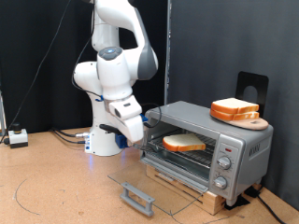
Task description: Make a piece of toast with the oven
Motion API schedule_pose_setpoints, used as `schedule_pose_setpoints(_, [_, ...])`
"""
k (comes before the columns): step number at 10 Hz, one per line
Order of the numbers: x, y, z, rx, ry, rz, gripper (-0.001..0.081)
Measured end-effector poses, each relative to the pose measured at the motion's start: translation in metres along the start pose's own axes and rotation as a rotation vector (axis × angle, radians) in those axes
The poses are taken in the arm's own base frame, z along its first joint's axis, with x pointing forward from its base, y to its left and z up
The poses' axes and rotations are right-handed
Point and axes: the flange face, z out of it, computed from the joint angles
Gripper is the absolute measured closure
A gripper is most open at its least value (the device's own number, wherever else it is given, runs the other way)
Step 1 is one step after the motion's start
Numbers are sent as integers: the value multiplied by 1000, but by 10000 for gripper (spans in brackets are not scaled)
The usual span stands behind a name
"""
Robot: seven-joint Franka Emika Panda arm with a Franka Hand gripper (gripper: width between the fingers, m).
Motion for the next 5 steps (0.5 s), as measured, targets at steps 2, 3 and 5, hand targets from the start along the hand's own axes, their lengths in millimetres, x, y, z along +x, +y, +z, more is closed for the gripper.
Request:
schedule_pose_setpoints(2, [-21, 16, -14, 38, 66, 33, 346])
schedule_pose_setpoints(3, [-26, 21, -20, 64, 108, 37, 346])
schedule_pose_setpoints(5, [-25, 21, -21, 62, 103, 34, 346])
